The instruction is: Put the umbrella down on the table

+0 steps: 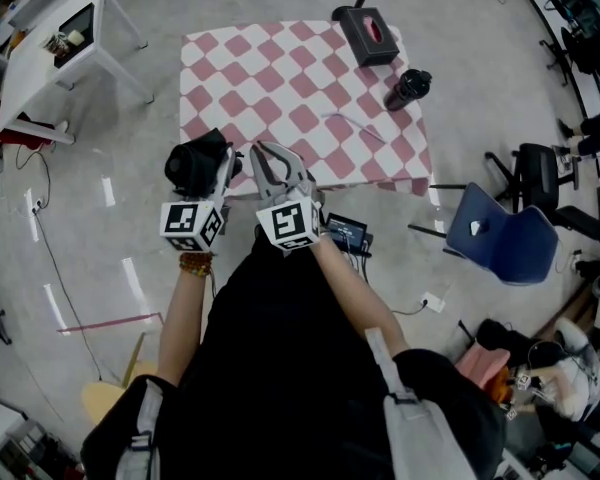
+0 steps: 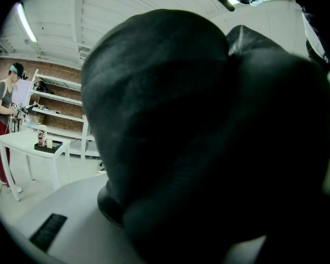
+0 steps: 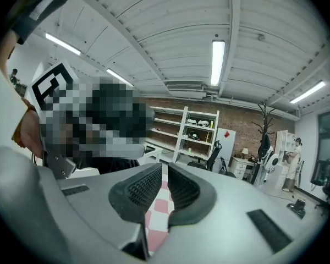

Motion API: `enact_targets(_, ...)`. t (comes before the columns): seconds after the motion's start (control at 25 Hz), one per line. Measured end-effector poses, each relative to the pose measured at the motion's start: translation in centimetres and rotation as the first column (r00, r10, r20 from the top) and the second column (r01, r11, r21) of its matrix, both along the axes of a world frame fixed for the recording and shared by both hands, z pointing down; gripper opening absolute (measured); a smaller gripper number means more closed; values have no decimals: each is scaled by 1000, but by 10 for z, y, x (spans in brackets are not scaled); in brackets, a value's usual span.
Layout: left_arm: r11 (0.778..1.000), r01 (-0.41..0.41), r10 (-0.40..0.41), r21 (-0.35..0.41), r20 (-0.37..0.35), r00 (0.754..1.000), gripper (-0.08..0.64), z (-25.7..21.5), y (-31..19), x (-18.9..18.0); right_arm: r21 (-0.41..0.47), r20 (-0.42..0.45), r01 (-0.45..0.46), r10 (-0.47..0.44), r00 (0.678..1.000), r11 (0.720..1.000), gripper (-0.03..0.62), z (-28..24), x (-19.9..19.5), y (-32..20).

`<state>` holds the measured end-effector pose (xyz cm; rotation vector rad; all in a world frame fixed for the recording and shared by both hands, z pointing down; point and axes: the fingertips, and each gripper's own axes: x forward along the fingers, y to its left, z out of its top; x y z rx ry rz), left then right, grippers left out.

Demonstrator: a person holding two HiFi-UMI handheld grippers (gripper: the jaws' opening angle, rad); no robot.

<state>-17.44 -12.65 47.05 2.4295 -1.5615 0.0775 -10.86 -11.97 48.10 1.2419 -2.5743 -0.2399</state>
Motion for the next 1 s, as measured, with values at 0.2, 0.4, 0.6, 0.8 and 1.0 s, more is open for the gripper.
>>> enact_targets(0.2, 999, 29, -28, -35, 37, 999, 207, 18, -29, 7, -13, 5, 21, -21, 1000, 1000, 18, 4, 9, -25)
enact_targets(0.4, 998, 36, -32, -55, 57, 998, 207, 23, -57, 19, -26, 18, 29, -28, 999, 999, 18, 1, 19, -52)
enact_targets(0.6, 997, 35, -30, -70, 68, 997, 207, 29, -79, 32, -40, 47, 27, -25, 999, 999, 18, 2, 31, -73)
enact_targets(0.8, 995, 28, -19, -91, 93, 995, 207, 37, -100, 42, -56, 58, 17, -14, 998, 998, 18, 4, 43, -90)
enact_targets(1.0, 990, 21, -4, -142, 122, 992, 209, 56, -118, 50, -76, 78, 2, 4, 997, 997, 18, 8, 54, -105)
